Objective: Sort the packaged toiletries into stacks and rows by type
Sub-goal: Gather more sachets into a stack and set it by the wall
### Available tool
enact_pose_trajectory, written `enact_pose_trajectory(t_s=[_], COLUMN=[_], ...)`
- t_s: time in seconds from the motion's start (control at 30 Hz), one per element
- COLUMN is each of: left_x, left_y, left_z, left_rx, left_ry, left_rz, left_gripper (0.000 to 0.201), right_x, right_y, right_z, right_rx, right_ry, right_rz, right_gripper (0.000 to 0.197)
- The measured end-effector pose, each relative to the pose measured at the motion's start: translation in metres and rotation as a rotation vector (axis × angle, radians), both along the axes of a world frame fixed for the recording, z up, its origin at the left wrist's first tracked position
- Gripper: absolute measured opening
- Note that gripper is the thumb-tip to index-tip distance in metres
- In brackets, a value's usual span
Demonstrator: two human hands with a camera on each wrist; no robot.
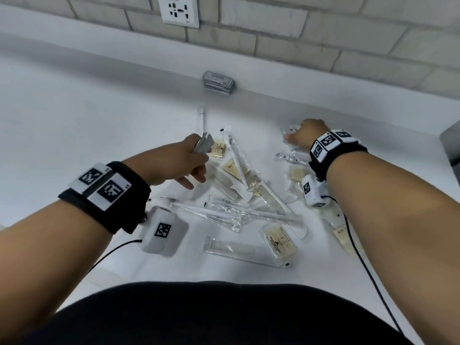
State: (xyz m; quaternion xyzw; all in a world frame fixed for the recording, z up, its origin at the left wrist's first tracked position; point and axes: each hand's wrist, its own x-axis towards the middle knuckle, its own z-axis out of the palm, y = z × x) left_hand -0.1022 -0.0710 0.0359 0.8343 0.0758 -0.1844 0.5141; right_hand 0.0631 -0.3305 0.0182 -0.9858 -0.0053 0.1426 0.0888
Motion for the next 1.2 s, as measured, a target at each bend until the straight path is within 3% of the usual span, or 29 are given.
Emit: enact_pose_trajectory(t_s=[0.07,0.13,0.23,0.27,0.4,0.53,0.6,0.67,0.73,0.87,0.97,1.03,1.1,1.2], left_x=[0.001,0.003,0.008,0.010,0.018,0.023,0.023,0.021,0.017,0.009,0.007,0.007,0.008,0.007], left_y=[-0.008,-0.012,-0.015,-0.016,-0.027,-0.047,-0.057,-0.064,-0.066,-0.063,-0.059,-0.056,-0.053,-0.052], left_z=[-0.004,-0.009,-0.014,-0.015,-0.012,-0.005,0.001,0.006,0.008,0.004,0.005,0.007,0.008,0.008], left_rx=[-0.088,-0.151,-0.288,-0.333,-0.517,-0.789,-1.014,-1.121,-1.101,-1.011,-1.009,-1.015,-1.013,-0.976], left_ry=[-0.005,-0.026,-0.066,-0.080,-0.131,-0.124,-0.091,-0.072,-0.064,-0.063,-0.090,-0.095,-0.092,-0.105], left_rz=[0.054,0.124,0.234,0.265,0.370,0.304,0.271,0.275,0.251,0.232,0.257,0.274,0.261,0.173], left_gripper=[0.027,0.024,0.003,0.006,0.008,0.032,0.039,0.037,0.031,0.022,0.021,0.021,0.018,0.023], right_x=[0.006,0.009,0.005,0.003,-0.013,-0.061,-0.081,-0.095,-0.106,-0.121,-0.131,-0.135,-0.137,-0.139], right_y=[0.011,0.020,0.029,0.030,0.039,0.062,0.071,0.076,0.079,0.080,0.075,0.070,0.064,0.053], right_z=[-0.003,-0.001,0.003,0.005,0.018,0.047,0.054,0.055,0.058,0.057,0.051,0.046,0.041,0.041], right_rx=[-0.053,-0.073,-0.116,-0.106,0.211,0.659,0.666,0.620,0.634,0.639,0.814,0.951,1.070,1.210], right_ry=[-0.003,0.016,0.098,0.110,-0.009,0.166,0.102,-0.040,-0.099,0.023,-0.018,-0.138,-0.255,-0.236], right_rz=[0.004,0.023,0.131,0.172,0.242,0.381,0.380,0.332,0.286,0.262,0.241,0.138,0.018,-0.067], right_gripper=[0.062,0.064,0.024,0.008,0.021,0.021,0.031,0.040,0.050,0.082,0.075,0.067,0.051,0.029])
